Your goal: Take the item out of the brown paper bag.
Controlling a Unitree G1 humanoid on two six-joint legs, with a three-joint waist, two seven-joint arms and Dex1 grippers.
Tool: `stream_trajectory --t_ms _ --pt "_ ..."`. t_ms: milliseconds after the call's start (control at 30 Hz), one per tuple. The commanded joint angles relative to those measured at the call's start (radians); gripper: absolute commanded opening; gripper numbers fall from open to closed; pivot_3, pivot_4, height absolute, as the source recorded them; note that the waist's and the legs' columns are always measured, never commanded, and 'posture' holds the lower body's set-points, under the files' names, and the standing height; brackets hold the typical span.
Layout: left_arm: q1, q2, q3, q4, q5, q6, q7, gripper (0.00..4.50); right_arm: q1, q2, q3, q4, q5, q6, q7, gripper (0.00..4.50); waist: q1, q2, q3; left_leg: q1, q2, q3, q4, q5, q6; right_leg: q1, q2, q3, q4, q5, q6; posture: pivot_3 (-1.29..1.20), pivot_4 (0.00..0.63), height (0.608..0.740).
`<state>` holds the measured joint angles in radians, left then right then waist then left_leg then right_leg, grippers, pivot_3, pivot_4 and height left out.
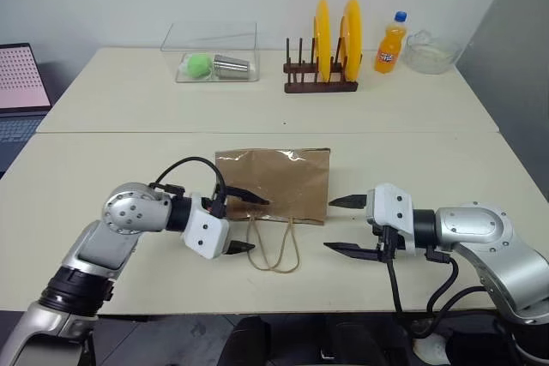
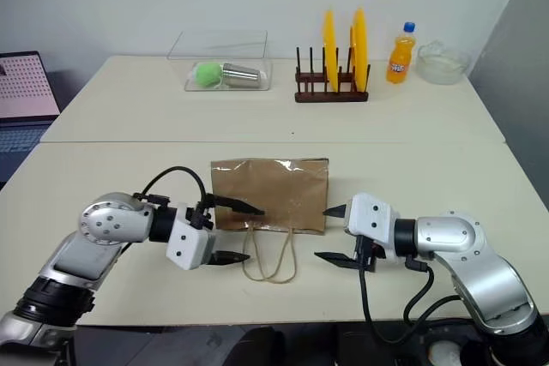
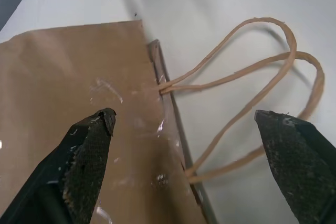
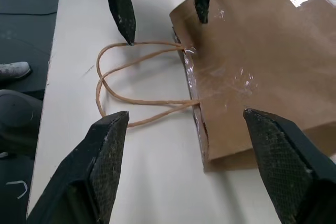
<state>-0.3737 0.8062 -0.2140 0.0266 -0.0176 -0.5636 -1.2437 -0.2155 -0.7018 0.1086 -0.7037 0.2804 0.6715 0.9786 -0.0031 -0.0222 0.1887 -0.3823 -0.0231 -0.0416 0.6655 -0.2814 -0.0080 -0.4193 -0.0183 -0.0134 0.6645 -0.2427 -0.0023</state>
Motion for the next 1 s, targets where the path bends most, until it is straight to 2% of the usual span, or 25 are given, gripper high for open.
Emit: stream_trajectory --t_ms 33,433,533,767,933,1000 --pt "-0.039 -0.026 -0.035 0.061 0.047 -0.07 0.032 4.5 0.001 -0.021 -0.025 -0.049 0.031 0.016 -0.03 3.69 0.001 0.0 0.0 0.0 0.0 0.0 0.0 0.0 0.0 0.0 0.0 0.0 0.0 0.0 0.0 0.0 0.15 0.74" --pt "-0.065 -0.053 -0.127 0.159 0.144 -0.188 0.069 4.5 -0.008 -0.072 -0.036 -0.054 0.083 0.026 -0.065 3.69 0.002 -0.001 0.0 0.001 0.0 -0.001 0.0 0.0 0.0 0.001 0.0 -0.001 0.0 0.0 0.0 0.0 0.15 0.74" --pt "-0.065 -0.061 -0.151 0.16 0.149 -0.195 0.068 3.88 -0.006 -0.076 -0.035 -0.054 0.091 0.022 -0.069 3.74 0.002 0.0 -0.001 0.002 0.0 -0.002 0.0 0.0 0.0 0.004 0.0 -0.001 -0.001 0.0 0.0 0.0 0.15 0.74" --pt "-0.062 -0.073 -0.18 0.149 0.128 -0.19 0.068 1.74 -0.001 -0.087 -0.035 -0.055 0.103 0.014 -0.076 3.74 0.002 0.0 -0.001 0.002 -0.001 -0.003 0.001 0.0 0.0 0.005 0.0 -0.002 -0.002 0.0 0.0 0.0 0.15 0.74" --pt "-0.071 -0.092 -0.138 0.074 -0.005 -0.015 0.064 0.22 -0.003 -0.096 -0.038 -0.063 0.097 -0.032 -0.075 3.74 0.001 0.0 -0.001 0.002 -0.001 -0.004 0.001 0.0 0.0 0.005 0.0 -0.002 -0.001 0.0 0.0 0.0 0.15 0.74" --pt "-0.092 -0.092 -0.114 0.058 -0.044 0.041 0.062 0.05 0.0 -0.107 -0.038 -0.072 0.096 -0.06 -0.063 3.74 0.001 0.0 -0.001 0.002 -0.001 -0.004 0.001 0.0 0.0 0.005 0.0 -0.002 -0.001 0.0 0.0 0.0 0.15 0.74"
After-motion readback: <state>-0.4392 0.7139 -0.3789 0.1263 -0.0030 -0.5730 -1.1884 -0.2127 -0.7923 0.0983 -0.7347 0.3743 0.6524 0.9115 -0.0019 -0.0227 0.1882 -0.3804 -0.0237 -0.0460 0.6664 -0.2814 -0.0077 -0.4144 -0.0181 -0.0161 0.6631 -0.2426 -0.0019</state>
